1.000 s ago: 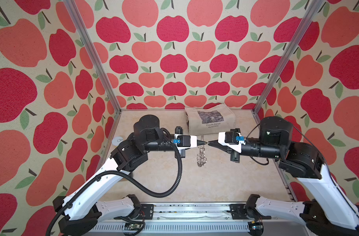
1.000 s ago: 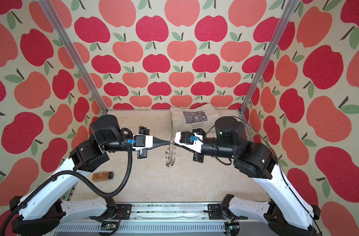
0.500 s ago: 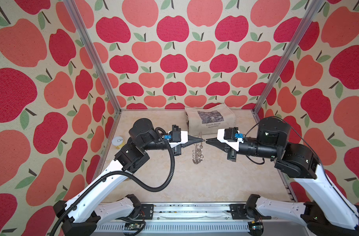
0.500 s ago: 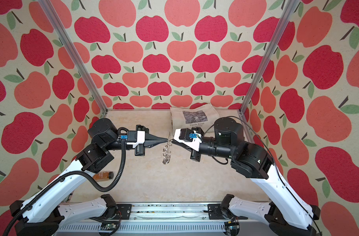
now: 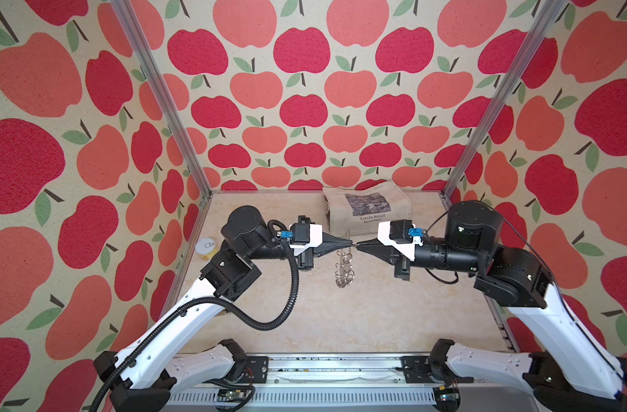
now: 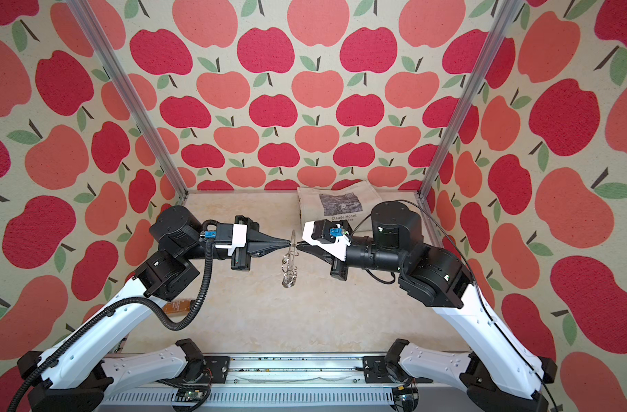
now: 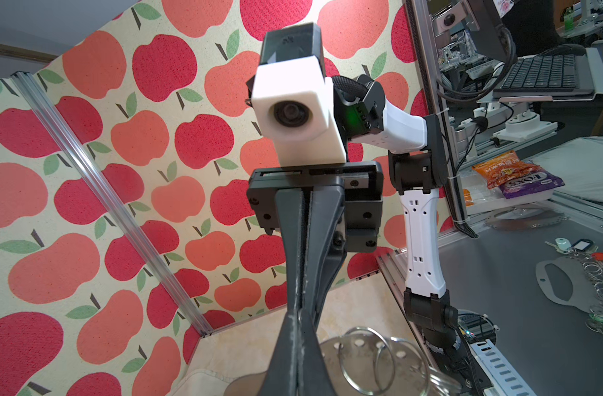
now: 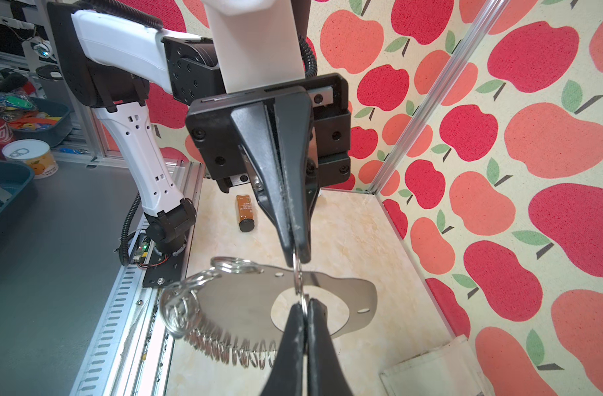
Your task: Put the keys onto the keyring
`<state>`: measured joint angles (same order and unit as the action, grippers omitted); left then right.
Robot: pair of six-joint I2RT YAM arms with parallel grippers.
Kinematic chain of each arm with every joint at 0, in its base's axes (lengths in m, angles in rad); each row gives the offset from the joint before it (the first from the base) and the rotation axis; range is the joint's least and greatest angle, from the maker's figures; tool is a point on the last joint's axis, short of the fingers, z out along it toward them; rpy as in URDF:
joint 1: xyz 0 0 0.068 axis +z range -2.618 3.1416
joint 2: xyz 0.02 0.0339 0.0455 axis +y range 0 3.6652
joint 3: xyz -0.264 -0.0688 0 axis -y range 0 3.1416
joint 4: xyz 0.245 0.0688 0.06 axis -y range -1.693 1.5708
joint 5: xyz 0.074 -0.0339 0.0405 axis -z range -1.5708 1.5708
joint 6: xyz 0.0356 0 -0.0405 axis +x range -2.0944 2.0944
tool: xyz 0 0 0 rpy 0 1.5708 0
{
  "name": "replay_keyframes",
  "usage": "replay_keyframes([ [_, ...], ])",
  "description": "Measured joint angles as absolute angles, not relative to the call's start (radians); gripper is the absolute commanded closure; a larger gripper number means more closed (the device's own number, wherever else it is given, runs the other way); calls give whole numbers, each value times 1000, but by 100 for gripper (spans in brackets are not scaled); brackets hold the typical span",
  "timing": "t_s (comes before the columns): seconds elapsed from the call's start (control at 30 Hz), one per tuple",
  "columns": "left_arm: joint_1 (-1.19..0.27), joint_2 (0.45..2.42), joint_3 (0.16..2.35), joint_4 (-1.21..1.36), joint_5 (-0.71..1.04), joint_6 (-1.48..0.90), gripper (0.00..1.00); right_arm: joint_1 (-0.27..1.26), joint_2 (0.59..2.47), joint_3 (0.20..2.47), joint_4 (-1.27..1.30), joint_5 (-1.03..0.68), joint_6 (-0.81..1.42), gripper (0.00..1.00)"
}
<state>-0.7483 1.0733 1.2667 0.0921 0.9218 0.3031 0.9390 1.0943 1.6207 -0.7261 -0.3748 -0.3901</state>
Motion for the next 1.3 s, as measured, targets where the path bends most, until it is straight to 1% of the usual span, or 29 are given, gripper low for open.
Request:
replay_keyframes([
  [0.27,-743,1076,1241,168,950,238,100,929,1110,1611,-714,-418,-379,100],
  [0.3,-742,1076,1240,173,952,232,100,929,1109,1610,-711,-421,-376,99],
  [0.33,-742,1077,1240,177,954,228,100,929,1109,1610,-708,-422,-374,88],
  [0.37,-742,1077,1240,180,956,225,100,929,1109,1610,-707,-421,-372,81],
  [0.43,-742,1079,1241,217,955,225,100,929,1106,1605,-735,-415,-374,69],
  [0.5,-742,1073,1241,250,955,225,100,929,1107,1588,-768,-397,-373,63],
  [0.63,-742,1065,1241,290,956,225,100,929,1097,1570,-808,-347,-373,60],
  [0.87,-742,1067,1241,327,959,217,100,929,1005,1570,-764,-298,-373,59],
  [1.03,-742,1071,1240,347,960,198,100,929,970,1561,-680,-305,-372,59],
  [1.3,-742,1083,1232,378,970,169,100,929,976,1512,-535,-357,-364,60],
])
